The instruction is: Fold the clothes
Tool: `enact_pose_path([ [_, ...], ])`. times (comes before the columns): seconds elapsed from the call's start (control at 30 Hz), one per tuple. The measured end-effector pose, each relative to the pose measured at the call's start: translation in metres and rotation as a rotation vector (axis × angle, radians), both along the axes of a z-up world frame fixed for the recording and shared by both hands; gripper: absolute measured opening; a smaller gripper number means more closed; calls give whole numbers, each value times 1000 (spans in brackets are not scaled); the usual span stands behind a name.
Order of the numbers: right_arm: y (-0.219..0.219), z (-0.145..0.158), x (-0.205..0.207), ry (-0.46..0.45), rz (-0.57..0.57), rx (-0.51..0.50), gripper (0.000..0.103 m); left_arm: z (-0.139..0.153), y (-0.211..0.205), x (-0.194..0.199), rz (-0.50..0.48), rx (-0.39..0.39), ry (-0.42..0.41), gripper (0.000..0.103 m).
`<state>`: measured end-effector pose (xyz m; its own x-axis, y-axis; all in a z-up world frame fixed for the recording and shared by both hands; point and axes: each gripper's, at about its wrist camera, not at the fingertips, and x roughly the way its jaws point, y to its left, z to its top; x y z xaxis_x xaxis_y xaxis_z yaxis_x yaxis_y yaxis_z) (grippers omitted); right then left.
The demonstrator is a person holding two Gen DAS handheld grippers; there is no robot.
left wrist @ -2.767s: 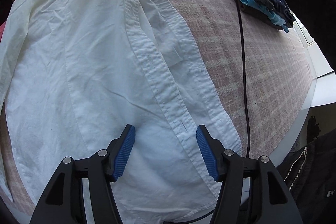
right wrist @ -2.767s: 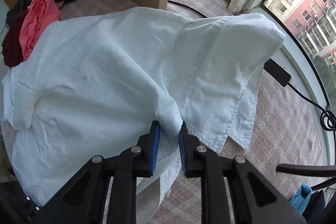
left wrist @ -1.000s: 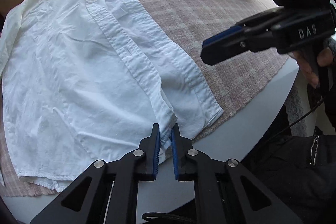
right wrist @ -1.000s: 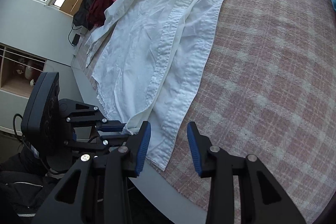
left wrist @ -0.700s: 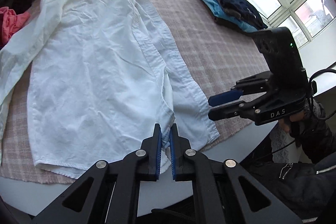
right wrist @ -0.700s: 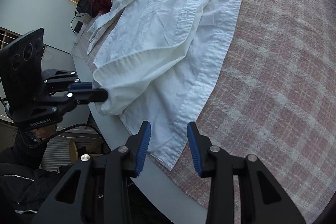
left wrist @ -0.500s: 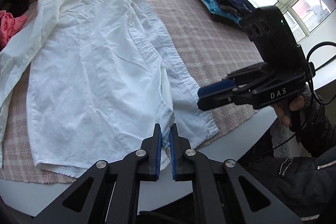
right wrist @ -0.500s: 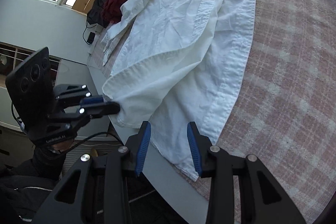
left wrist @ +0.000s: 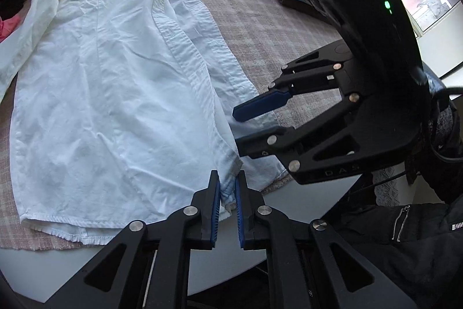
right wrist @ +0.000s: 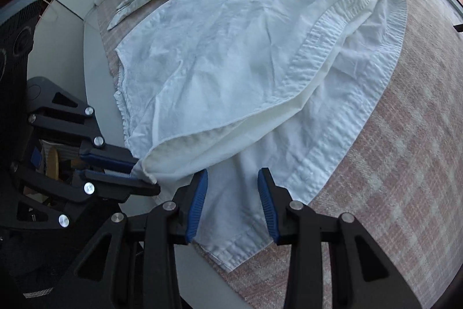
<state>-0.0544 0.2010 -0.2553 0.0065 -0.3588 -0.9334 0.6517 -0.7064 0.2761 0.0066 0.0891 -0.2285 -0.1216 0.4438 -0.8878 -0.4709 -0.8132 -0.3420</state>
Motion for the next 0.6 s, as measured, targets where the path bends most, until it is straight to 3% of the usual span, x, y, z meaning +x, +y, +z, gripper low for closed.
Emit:
enact_pose_path([
  [0.13, 0, -1, 2, -29, -2, -20, 36, 4, -3, 10, -9, -16, 45, 37],
  [0.27, 12, -4, -4, -111, -58, -99, 36, 5, 8, 24, -44, -37, 79, 40],
  [0.37, 20, -4, -9, -160, -94, -147, 36, 0, 26, 27, -63, -113, 150, 40],
  [0.43, 22, -3, -11, -180, -105, -169, 36, -7, 33, 20, -43, -160, 170, 36],
  [0.47, 22, -2, -11, -180, -104, -172, 36, -9, 30, 15, -19, -152, 150, 15],
  [0.5, 22, -1, -12, -179, -104, -175, 36, -11, 26, 10, 5, -143, 131, 2],
  [0.6, 32, 3, -23, -153, -141, -176, 36, 1, 12, 1, 48, -73, 107, 2],
])
